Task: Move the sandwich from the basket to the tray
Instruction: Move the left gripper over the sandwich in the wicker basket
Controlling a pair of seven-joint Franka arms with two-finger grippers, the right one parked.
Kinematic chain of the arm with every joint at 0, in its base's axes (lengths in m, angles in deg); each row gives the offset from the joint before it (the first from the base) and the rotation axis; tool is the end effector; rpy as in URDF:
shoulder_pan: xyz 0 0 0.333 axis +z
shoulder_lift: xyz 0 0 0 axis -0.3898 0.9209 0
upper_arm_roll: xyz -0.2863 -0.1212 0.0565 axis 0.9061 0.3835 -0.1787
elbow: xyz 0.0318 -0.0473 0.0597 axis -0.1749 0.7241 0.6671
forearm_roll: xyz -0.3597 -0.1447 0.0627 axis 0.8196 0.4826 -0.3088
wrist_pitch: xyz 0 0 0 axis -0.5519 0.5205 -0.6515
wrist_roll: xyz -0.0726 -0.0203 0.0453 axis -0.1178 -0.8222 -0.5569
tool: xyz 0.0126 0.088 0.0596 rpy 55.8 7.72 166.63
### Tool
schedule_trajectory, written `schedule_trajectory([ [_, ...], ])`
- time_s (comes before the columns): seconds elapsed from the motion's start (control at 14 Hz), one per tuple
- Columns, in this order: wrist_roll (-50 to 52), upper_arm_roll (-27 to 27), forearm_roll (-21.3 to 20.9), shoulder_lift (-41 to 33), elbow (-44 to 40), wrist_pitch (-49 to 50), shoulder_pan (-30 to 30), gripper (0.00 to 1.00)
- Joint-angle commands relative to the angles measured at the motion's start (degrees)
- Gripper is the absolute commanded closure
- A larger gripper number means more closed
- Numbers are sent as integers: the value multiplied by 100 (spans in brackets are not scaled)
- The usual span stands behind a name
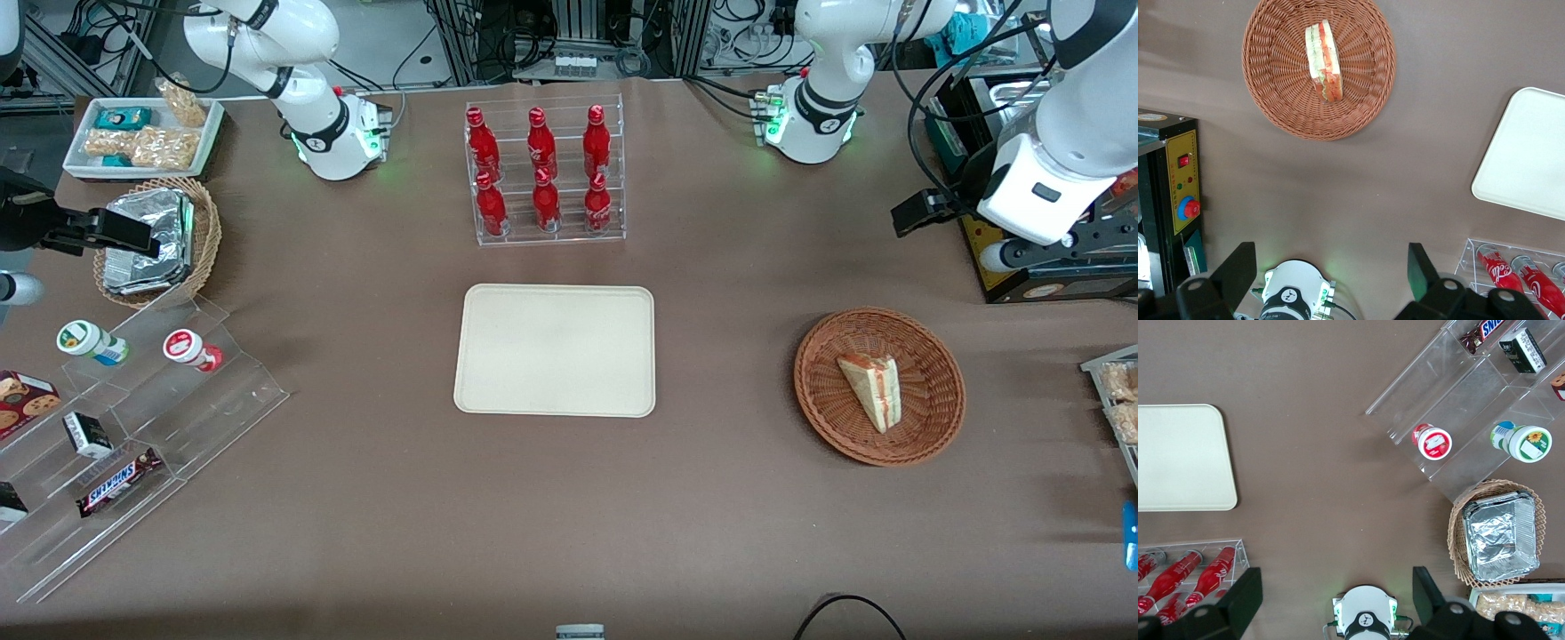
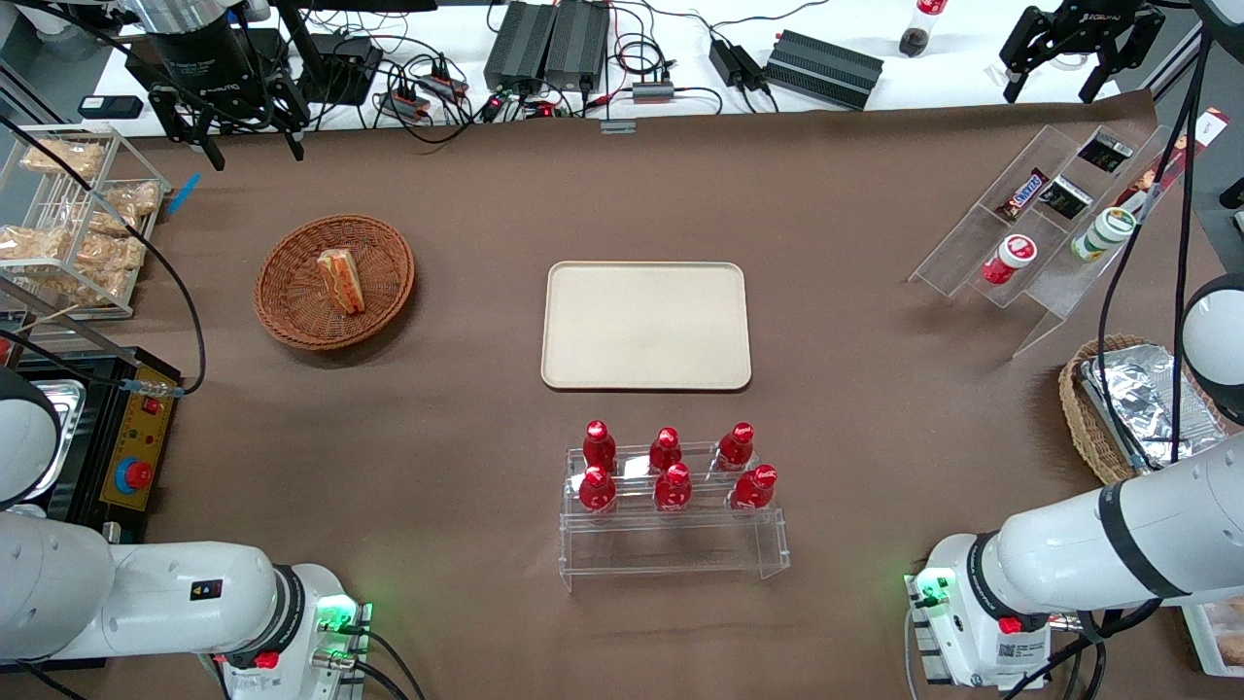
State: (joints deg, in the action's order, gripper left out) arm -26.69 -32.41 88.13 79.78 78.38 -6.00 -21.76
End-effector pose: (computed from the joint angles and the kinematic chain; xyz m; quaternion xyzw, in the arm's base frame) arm 0.5230 -0.0845 0.6148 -0.9894 -0.1022 0.1002 0.0236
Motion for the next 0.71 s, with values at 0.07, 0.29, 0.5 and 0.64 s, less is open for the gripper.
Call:
schedule_trajectory([
  [0.07,59,80,35,-7,-40,89,93,0],
  [0.29,94,62,0,107,-172,106,128,0],
  [0.5,112,18,-52,194,-102,282,181,0],
  [0.64,112,-52,-70,379,-41,326,356,0],
])
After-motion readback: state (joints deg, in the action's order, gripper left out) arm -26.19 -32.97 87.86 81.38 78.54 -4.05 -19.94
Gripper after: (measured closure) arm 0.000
